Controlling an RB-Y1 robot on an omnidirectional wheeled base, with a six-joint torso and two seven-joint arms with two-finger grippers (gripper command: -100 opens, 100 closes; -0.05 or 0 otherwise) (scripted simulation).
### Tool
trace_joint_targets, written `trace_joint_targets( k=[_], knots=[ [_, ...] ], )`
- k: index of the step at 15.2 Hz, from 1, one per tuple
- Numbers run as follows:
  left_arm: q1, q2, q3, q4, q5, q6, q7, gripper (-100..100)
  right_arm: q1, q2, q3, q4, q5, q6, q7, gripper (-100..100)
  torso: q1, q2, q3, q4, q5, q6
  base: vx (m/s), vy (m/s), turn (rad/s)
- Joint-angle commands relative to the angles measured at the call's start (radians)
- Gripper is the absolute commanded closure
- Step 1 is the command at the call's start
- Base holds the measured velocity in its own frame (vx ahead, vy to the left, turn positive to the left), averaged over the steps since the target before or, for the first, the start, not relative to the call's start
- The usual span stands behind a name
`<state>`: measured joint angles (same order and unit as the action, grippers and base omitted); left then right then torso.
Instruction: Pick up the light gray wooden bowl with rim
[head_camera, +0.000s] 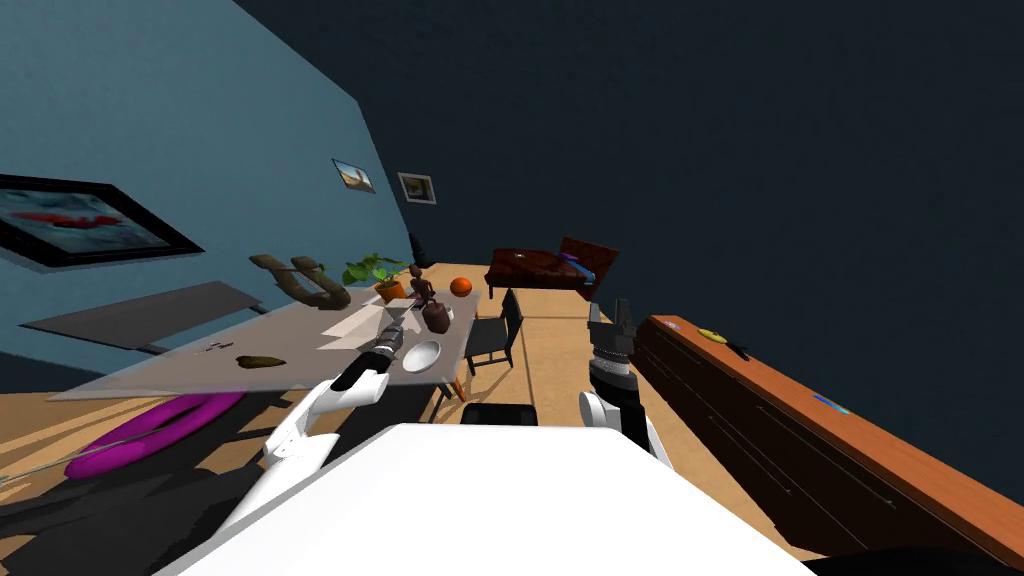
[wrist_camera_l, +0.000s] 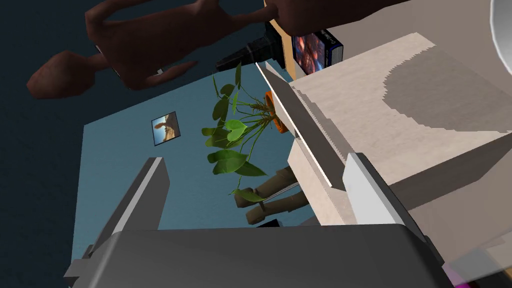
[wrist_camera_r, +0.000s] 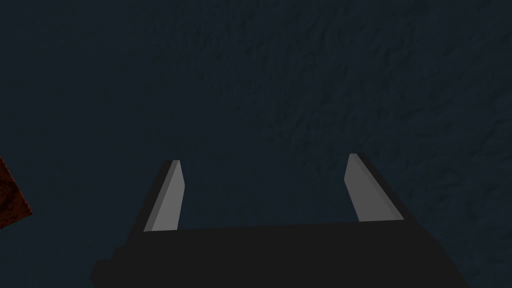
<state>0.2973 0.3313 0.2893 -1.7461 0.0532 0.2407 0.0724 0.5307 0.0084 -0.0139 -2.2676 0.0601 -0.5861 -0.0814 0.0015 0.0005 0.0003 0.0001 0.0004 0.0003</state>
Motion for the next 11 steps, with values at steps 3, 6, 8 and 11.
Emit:
trace_joint_targets(
  k=[3, 6, 8, 11],
  knots=[
    [-0.018, -0.001, 0.033, 0.077, 0.011, 0.082, -0.001, -100, 0.000, 0.000, 0.000, 0.000, 0.000, 0.000, 0.000, 0, 0.000, 0.000, 0.000, 0.000, 0.000, 0.000, -0.013, 0.008, -0.165],
    [-0.031, -0.001, 0.052, 0.119, 0.018, 0.128, -0.002, -100, 0.000, 0.000, 0.000, 0.000, 0.000, 0.000, 0.000, 0, 0.000, 0.000, 0.000, 0.000, 0.000, 0.000, -0.011, 0.006, -0.111],
    [-0.043, -0.002, 0.071, 0.161, 0.025, 0.172, -0.002, -100, 0.000, 0.000, 0.000, 0.000, 0.000, 0.000, 0.000, 0, 0.000, 0.000, 0.000, 0.000, 0.000, 0.000, -0.014, 0.009, -0.149],
    [-0.055, -0.003, 0.089, 0.202, 0.032, 0.215, -0.003, -100, 0.000, 0.000, 0.000, 0.000, 0.000, 0.000, 0.000, 0, 0.000, 0.000, 0.000, 0.000, 0.000, 0.000, -0.010, 0.008, -0.106]
  ],
)
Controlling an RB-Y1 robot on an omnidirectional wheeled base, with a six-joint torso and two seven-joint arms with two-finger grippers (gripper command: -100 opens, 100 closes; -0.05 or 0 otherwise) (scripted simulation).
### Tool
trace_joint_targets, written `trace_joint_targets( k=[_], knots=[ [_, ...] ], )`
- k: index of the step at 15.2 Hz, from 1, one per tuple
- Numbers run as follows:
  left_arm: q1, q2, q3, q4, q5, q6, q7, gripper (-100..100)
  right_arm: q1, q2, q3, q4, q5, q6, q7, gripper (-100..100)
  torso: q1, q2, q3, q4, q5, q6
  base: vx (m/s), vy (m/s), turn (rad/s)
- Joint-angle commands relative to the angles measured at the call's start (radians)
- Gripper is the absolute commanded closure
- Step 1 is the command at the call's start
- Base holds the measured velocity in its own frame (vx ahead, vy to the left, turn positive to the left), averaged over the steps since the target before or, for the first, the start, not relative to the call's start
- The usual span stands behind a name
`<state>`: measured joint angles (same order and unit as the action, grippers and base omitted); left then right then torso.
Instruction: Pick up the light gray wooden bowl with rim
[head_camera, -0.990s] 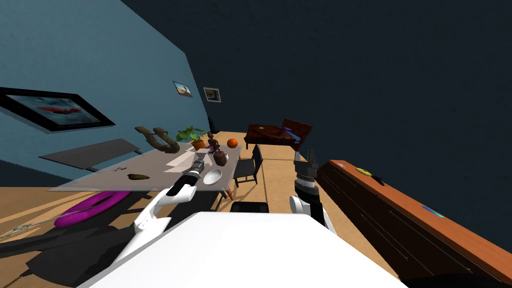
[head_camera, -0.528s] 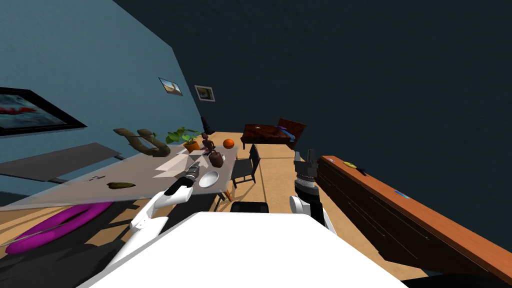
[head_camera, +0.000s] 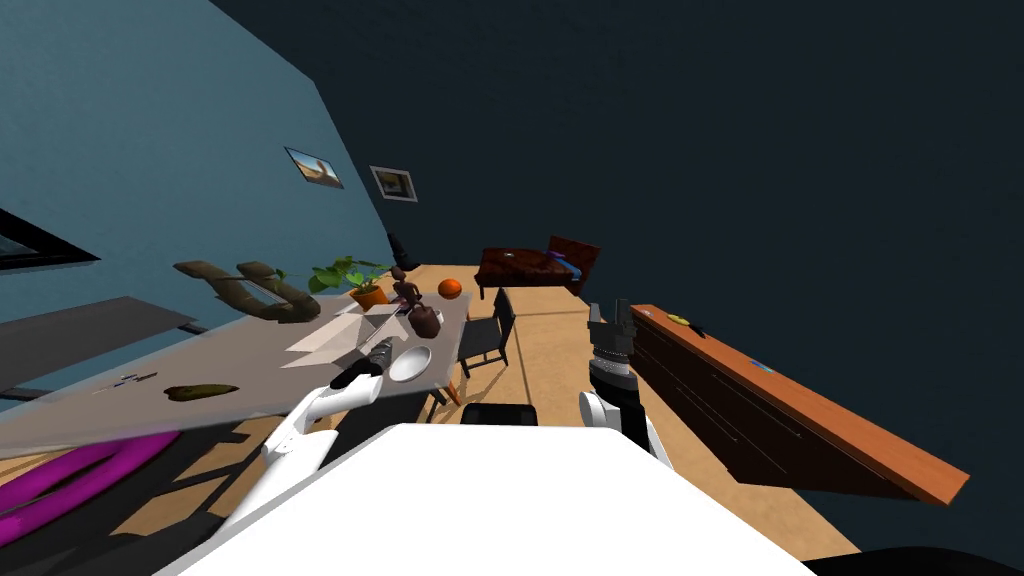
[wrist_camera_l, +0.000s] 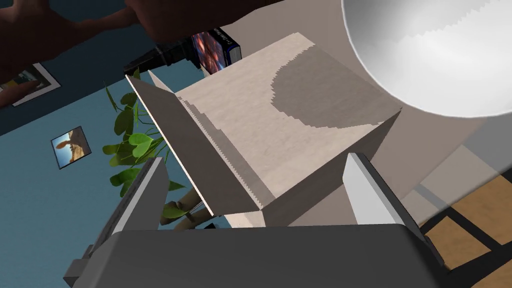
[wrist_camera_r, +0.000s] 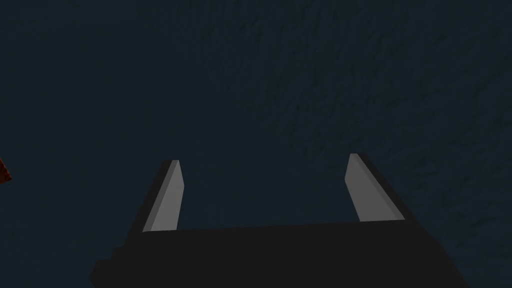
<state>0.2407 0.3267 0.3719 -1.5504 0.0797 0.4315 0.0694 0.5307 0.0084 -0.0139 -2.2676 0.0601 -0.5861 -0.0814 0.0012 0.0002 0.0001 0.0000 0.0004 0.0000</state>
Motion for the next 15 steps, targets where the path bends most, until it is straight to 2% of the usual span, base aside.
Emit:
trace_joint_targets(
  k=[1, 3, 4, 5, 6, 8, 9, 10, 11, 12, 13, 14, 15],
  knots=[
    [-0.010, 0.000, 0.025, 0.047, 0.013, 0.050, 0.000, -100, 0.000, 0.000, 0.000, 0.000, 0.000, 0.000, 0.000, 0, 0.000, 0.000, 0.000, 0.000, 0.000, 0.000, -0.010, 0.006, -0.204],
    [-0.010, 0.000, 0.025, 0.047, 0.013, 0.066, 0.000, -100, 0.000, 0.000, 0.000, 0.000, 0.000, 0.000, 0.000, 0, 0.000, 0.000, 0.000, 0.000, 0.000, 0.000, -0.010, 0.008, -0.093],
    [-0.022, -0.003, 0.042, 0.086, 0.019, 0.102, 0.000, -100, 0.000, 0.000, 0.000, 0.000, 0.000, 0.000, 0.000, 0, 0.000, 0.000, 0.000, 0.000, 0.000, 0.000, -0.008, 0.006, -0.098],
    [-0.022, -0.003, 0.042, 0.086, 0.019, 0.108, 0.000, -100, 0.000, 0.000, 0.000, 0.000, 0.000, 0.000, 0.000, 0, 0.000, 0.000, 0.000, 0.000, 0.000, 0.000, -0.008, 0.007, -0.144],
    [-0.033, -0.005, 0.059, 0.124, 0.026, 0.133, -0.001, -100, 0.000, 0.000, 0.000, 0.000, 0.000, 0.000, 0.000, 0, 0.000, 0.000, 0.000, 0.000, 0.000, 0.000, -0.008, 0.008, -0.198],
    [-0.033, -0.005, 0.059, 0.124, 0.026, 0.147, -0.001, -100, 0.000, 0.000, 0.000, 0.000, 0.000, 0.000, 0.000, 0, 0.000, 0.000, 0.000, 0.000, 0.000, 0.000, -0.007, 0.010, -0.081],
    [-0.044, -0.008, 0.075, 0.160, 0.032, 0.180, -0.001, -100, 0.000, 0.000, 0.000, 0.000, 0.000, 0.000, 0.000, 0, 0.000, 0.000, 0.000, 0.000, 0.000, 0.000, -0.005, 0.006, -0.093],
    [-0.044, -0.008, 0.075, 0.160, 0.032, 0.186, -0.001, -100, 0.000, 0.000, 0.000, 0.000, 0.000, 0.000, 0.000, 0, 0.000, 0.000, 0.000, 0.000, 0.000, 0.000, -0.005, 0.007, -0.123],
    [-0.055, -0.011, 0.091, 0.188, 0.038, 0.222, -0.001, -100, 0.000, 0.000, 0.000, 0.000, 0.000, 0.000, 0.000, 0, 0.000, 0.000, 0.000, 0.000, 0.000, 0.000, -0.006, 0.010, -0.146],
    [-0.055, -0.011, 0.091, 0.195, 0.038, 0.222, -0.001, -100, 0.000, 0.000, 0.000, 0.000, 0.000, 0.000, 0.000, 0, 0.000, 0.000, 0.000, 0.000, 0.000, 0.000, -0.005, 0.011, -0.139],
    [-0.065, -0.015, 0.106, 0.224, 0.044, 0.257, -0.002, -100, 0.000, 0.000, 0.000, 0.000, 0.000, 0.000, 0.000, 0, 0.000, -0.001, 0.000, 0.000, 0.000, 0.000, -0.004, 0.009, -0.176],
    [-0.065, -0.015, 0.106, 0.229, 0.044, 0.257, -0.002, -100, 0.000, 0.000, 0.000, 0.000, 0.000, 0.000, 0.000, 0, 0.000, -0.001, 0.000, 0.000, 0.000, 0.000, -0.003, 0.012, -0.123],
    [-0.075, -0.018, 0.120, 0.260, 0.050, 0.287, -0.002, -100, 0.000, 0.000, 0.000, 0.000, 0.000, 0.000, 0.000, 0, 0.000, 0.000, 0.000, 0.000, 0.000, 0.000, -0.003, 0.012, -0.140]
  ],
)
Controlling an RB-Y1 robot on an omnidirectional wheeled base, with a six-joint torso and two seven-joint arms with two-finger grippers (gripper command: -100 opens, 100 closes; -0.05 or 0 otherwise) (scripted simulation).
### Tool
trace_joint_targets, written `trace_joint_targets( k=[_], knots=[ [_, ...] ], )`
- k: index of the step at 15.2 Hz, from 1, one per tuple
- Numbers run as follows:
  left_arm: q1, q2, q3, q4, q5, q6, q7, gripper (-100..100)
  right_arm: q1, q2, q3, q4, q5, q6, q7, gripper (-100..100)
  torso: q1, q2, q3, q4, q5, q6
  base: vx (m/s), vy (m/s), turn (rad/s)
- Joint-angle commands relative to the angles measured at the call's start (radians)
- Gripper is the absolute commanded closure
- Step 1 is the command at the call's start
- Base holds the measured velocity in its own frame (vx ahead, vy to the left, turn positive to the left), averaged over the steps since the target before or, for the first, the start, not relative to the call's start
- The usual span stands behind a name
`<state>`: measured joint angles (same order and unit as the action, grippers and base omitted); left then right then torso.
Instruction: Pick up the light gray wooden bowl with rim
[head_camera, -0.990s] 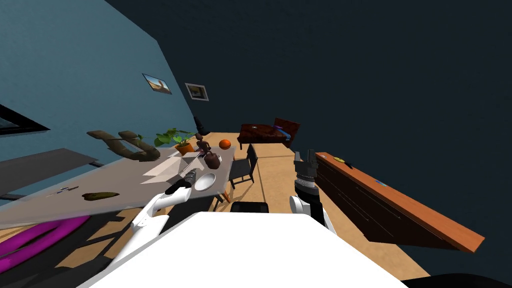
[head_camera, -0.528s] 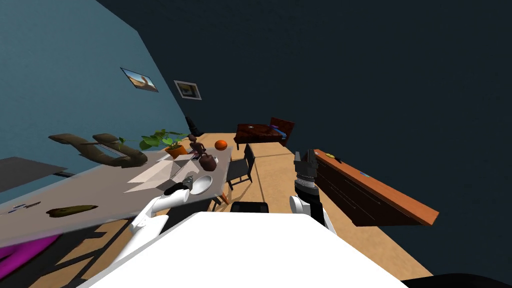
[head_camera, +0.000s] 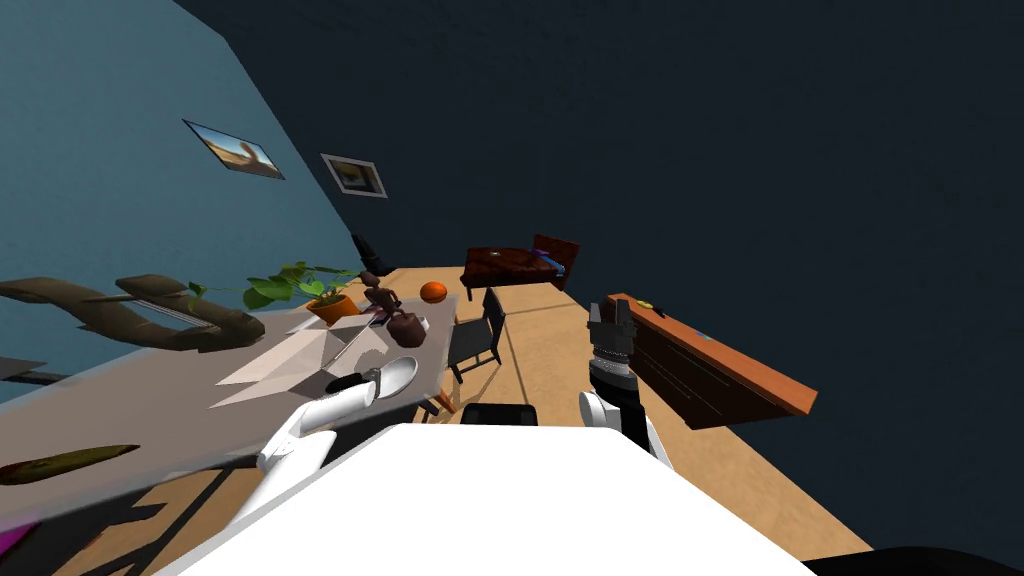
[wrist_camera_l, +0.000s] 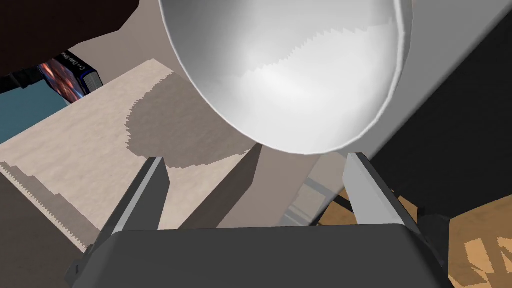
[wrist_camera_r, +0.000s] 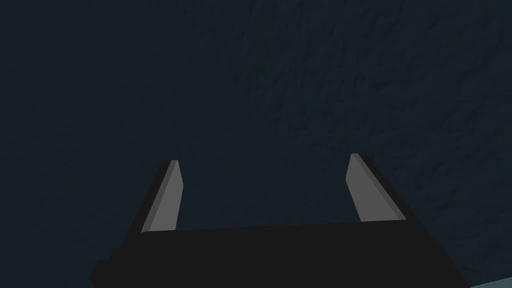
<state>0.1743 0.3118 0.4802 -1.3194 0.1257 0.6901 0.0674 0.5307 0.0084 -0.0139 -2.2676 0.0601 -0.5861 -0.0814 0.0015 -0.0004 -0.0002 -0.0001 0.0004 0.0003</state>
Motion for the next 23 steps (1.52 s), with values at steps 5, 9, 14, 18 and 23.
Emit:
trace_joint_targets(
  k=[5, 9, 14, 18, 23],
  knots=[
    [-0.035, -0.014, 0.048, 0.109, 0.018, 0.114, -0.001, -100, 0.000, 0.000, 0.000, 0.000, 0.000, 0.000, 0.000, 0, 0.000, 0.000, 0.000, 0.000, 0.000, 0.000, 0.002, 0.013, -0.122],
    [-0.049, -0.020, 0.066, 0.150, 0.025, 0.159, -0.001, -100, 0.000, 0.000, 0.000, 0.000, 0.000, 0.000, 0.000, 0, 0.000, -0.001, -0.001, 0.000, 0.000, 0.000, 0.009, 0.018, -0.132],
    [-0.061, -0.025, 0.082, 0.185, 0.033, 0.193, -0.002, -100, 0.000, 0.000, 0.000, 0.000, 0.000, 0.000, 0.000, 0, 0.000, -0.001, -0.001, 0.000, 0.000, 0.000, 0.012, 0.015, -0.079],
    [-0.069, -0.035, 0.064, 0.247, 0.023, 0.133, 0.006, -100, 0.000, 0.000, 0.000, 0.000, 0.000, 0.000, 0.000, 0, 0.002, -0.002, -0.001, 0.000, 0.000, -0.001, 0.026, 0.037, 0.033],
    [-0.069, -0.040, 0.059, 0.255, 0.019, 0.120, 0.010, 100, 0.000, 0.000, 0.000, 0.000, 0.000, 0.000, 0.000, 0, 0.001, -0.002, -0.001, 0.000, 0.000, -0.001, 0.023, 0.027, 0.011]
  ],
)
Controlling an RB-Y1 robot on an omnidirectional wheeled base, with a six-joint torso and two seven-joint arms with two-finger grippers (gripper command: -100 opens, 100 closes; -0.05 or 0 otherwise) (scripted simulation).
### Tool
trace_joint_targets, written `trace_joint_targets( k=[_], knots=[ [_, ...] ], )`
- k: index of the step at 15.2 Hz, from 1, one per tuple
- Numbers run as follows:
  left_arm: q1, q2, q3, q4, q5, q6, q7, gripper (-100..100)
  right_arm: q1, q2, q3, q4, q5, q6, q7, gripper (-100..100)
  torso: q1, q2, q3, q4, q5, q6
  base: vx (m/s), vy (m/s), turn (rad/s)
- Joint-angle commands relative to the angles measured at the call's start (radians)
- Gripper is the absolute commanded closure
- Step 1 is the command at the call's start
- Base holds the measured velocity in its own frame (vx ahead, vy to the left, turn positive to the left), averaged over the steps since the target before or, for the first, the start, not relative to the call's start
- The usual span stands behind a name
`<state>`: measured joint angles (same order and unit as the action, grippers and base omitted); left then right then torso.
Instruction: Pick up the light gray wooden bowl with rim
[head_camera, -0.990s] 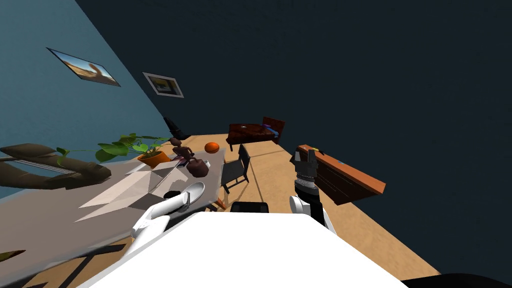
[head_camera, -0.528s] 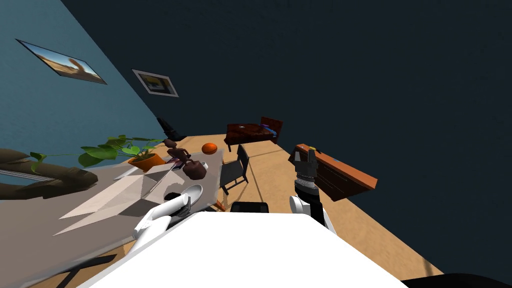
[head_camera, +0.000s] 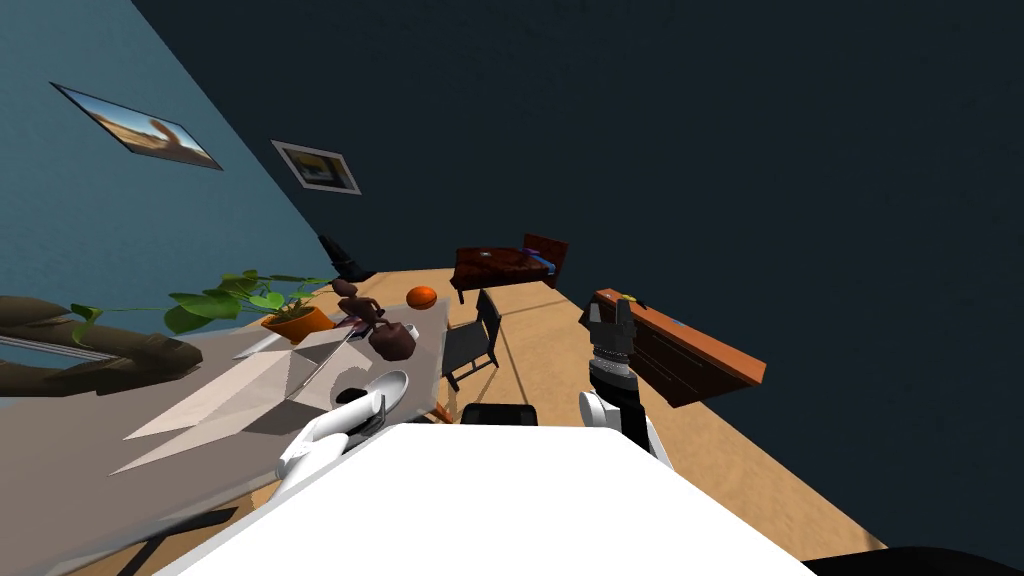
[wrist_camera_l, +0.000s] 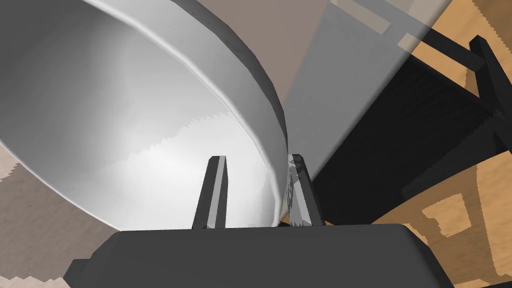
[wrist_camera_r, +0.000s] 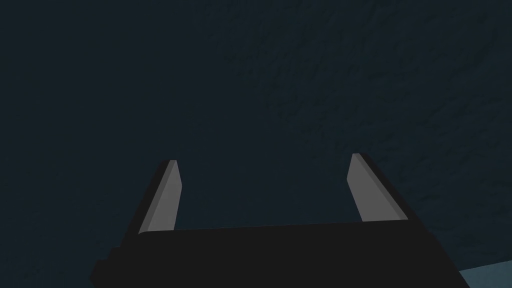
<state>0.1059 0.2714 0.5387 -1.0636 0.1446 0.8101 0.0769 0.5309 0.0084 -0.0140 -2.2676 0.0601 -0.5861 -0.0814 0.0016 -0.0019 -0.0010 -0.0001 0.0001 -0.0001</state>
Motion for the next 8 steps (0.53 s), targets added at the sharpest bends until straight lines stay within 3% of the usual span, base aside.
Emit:
trace_joint_targets(
  k=[1, 3, 7, 8],
  knots=[
    [0.000, 0.000, 0.000, 0.000, 0.000, 0.000, 0.000, 100, 0.000, 0.000, 0.000, 0.000, 0.000, 0.000, 0.000, 0, 0.000, 0.000, 0.000, 0.000, 0.000, 0.000, 0.000, 0.000, 0.000],
    [0.000, 0.000, 0.000, 0.000, 0.000, 0.000, 0.000, 100, 0.000, 0.000, 0.000, 0.000, 0.000, 0.000, 0.000, 0, 0.000, 0.000, 0.000, 0.000, 0.000, 0.000, 0.000, 0.000, 0.000],
    [0.006, 0.013, 0.022, -0.061, 0.013, 0.069, -0.010, 100, 0.000, 0.000, 0.000, 0.000, 0.000, 0.000, 0.000, 0, -0.006, 0.004, 0.002, 0.001, -0.001, 0.000, -0.038, -0.055, -0.042],
    [0.005, 0.011, 0.017, -0.052, 0.011, 0.055, -0.008, 100, 0.000, 0.000, 0.000, 0.000, 0.000, 0.000, 0.000, 0, -0.006, 0.004, 0.002, 0.001, -0.002, 0.000, -0.023, -0.034, -0.007]
  ],
)
